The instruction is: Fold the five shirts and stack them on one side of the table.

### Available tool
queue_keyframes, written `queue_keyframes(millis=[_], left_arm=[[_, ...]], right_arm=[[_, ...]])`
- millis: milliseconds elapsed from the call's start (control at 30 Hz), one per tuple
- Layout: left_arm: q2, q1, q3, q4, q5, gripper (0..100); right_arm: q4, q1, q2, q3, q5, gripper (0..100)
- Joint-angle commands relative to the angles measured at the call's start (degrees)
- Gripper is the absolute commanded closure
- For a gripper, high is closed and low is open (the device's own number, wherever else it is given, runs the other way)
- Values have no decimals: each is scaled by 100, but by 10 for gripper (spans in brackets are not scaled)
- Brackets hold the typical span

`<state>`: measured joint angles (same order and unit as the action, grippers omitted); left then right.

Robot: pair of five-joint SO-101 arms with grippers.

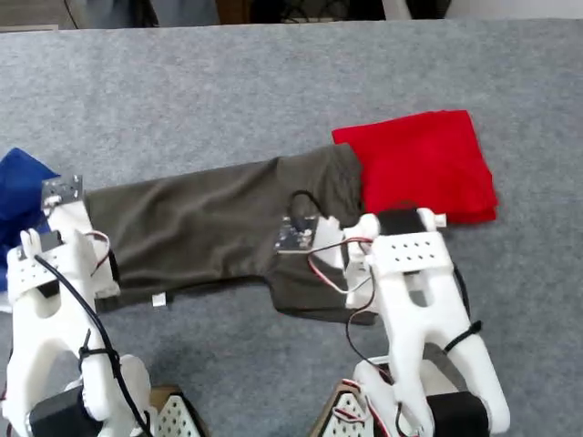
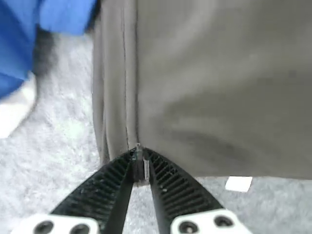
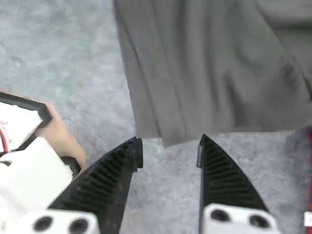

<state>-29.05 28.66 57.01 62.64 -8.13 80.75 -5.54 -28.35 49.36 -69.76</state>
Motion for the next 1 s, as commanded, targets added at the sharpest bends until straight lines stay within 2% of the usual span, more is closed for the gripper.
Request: queue_keyframes(millis=[0, 133, 200, 300, 433, 500, 633, 800, 967], left_arm=[[-79, 251, 391, -642, 176, 953], [-18, 541, 760, -1073, 668, 810], [-53, 549, 796, -1073, 756, 779], [-62, 541, 787, -1090, 659, 823], [-70, 541, 629, -1073, 642, 963], [-70, 541, 505, -1064, 642, 967], [-70, 541, 84, -624, 642, 971], [-70, 541, -593, 123, 642, 971], [-70, 541, -927, 440, 642, 971]], right_arm=[[-712, 237, -119, 523, -141, 801], [-1714, 343, -119, 1323, -141, 801], [-1881, 440, -119, 1473, -141, 801], [-1960, 624, -119, 1481, -141, 820], [-2382, 862, -119, 1525, -141, 992], [-2426, 888, -119, 1490, -141, 958], [-2391, 888, -163, 1420, -123, 985], [-1530, 870, -163, 804, 35, 987], [-1037, 862, -163, 233, 105, 987]])
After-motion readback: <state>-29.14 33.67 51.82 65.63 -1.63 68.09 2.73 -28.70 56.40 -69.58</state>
